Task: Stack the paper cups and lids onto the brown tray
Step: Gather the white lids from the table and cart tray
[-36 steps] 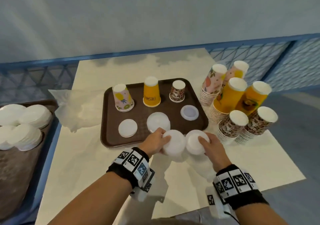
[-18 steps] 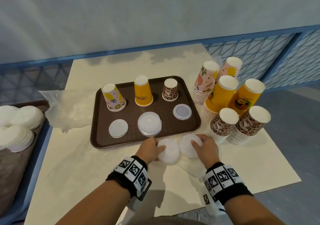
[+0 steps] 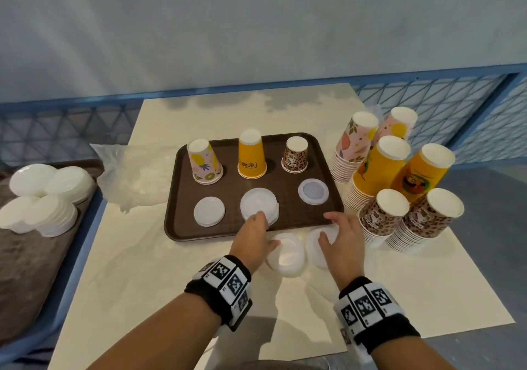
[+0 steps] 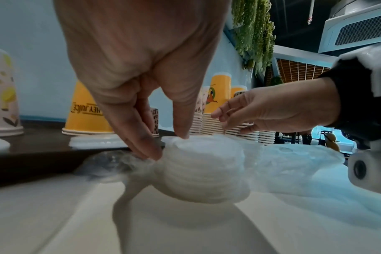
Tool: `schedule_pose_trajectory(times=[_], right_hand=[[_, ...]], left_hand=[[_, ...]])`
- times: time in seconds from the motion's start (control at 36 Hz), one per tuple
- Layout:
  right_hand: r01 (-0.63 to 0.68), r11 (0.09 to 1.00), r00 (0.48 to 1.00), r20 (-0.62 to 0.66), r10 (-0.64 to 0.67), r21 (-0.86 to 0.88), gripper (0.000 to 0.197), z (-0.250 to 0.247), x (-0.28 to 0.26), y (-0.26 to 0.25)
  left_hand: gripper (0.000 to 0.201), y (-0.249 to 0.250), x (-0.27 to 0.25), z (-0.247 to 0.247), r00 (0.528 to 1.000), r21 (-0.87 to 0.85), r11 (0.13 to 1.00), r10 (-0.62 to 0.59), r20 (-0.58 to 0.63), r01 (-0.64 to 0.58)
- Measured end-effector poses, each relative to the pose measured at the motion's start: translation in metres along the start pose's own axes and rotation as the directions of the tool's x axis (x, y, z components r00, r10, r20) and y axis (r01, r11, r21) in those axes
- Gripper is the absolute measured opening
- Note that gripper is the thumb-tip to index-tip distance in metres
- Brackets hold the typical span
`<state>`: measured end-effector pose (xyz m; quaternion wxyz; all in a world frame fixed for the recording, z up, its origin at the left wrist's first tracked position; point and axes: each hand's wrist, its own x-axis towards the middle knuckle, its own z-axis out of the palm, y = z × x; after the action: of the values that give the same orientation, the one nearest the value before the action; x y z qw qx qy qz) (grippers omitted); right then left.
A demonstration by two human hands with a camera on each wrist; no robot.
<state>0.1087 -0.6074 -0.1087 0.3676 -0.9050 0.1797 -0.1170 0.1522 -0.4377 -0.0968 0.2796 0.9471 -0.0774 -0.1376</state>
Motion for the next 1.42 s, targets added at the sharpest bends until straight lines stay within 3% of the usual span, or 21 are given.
schedule_pose_trajectory(times=[0.11, 0.28, 0.39, 0.56, 0.67, 0.81, 1.06, 1.19, 1.25, 1.31, 1.42], right_hand=[[0.134, 0.988, 0.990, -0.051, -0.130, 0.076, 0.034, 0.003, -0.001, -0.039], [0.264, 0.932, 0.951, 0.097, -0.295, 0.248, 0.027, 0.033, -0.008, -0.122], [0.307, 0.872, 0.900, 0.183, -0.396, 0.381, 0.027, 0.072, -0.018, -0.178], [0.374, 0.854, 0.811, 0.320, -0.491, 0.361, 0.030, 0.151, -0.037, -0.253], [0.391, 0.874, 0.743, 0.461, -0.484, 0.288, 0.034, 0.211, -0.050, -0.297], [0.361, 0.917, 0.679, 0.627, -0.382, 0.167, 0.048, 0.284, -0.060, -0.342], [0.253, 0.967, 0.700, 0.695, -0.164, -0.026, 0.065, 0.370, -0.078, -0.382], [0.225, 0.965, 0.727, 0.682, -0.073, -0.136, 0.071, 0.387, -0.080, -0.384], [0.214, 0.963, 0.725, 0.687, -0.046, -0.161, 0.073, 0.388, -0.080, -0.385], [0.230, 0.956, 0.716, 0.697, -0.038, -0.184, 0.075, 0.390, -0.079, -0.386], [0.319, 0.912, 0.703, 0.710, -0.044, -0.259, 0.079, 0.389, -0.077, -0.388]], left_hand=[[0.020, -0.013, -0.007, -0.023, 0.988, -0.043, 0.997, 0.049, -0.144, -0.056], [0.013, -0.061, -0.019, -0.081, 0.948, -0.047, 0.998, -0.049, -0.314, 0.037], [0.017, -0.113, -0.029, -0.133, 0.883, -0.098, 0.984, -0.174, -0.436, 0.146], [0.024, -0.211, -0.048, -0.213, 0.765, -0.180, 0.937, -0.349, -0.540, 0.300], [0.040, -0.278, -0.060, -0.256, 0.702, -0.212, 0.855, -0.512, -0.496, 0.474], [0.062, -0.349, -0.060, -0.282, 0.690, -0.244, 0.788, -0.614, -0.383, 0.566], [0.077, -0.407, -0.037, -0.289, 0.717, -0.349, 0.729, -0.670, -0.190, 0.589], [0.072, -0.418, -0.026, -0.285, 0.751, -0.411, 0.726, -0.646, -0.133, 0.552], [0.081, -0.419, -0.024, -0.285, 0.763, -0.431, 0.723, -0.637, -0.112, 0.540], [0.085, -0.421, -0.024, -0.285, 0.767, -0.456, 0.714, -0.634, -0.100, 0.531], [0.072, -0.427, -0.024, -0.286, 0.765, -0.449, 0.721, -0.633, -0.117, 0.528]])
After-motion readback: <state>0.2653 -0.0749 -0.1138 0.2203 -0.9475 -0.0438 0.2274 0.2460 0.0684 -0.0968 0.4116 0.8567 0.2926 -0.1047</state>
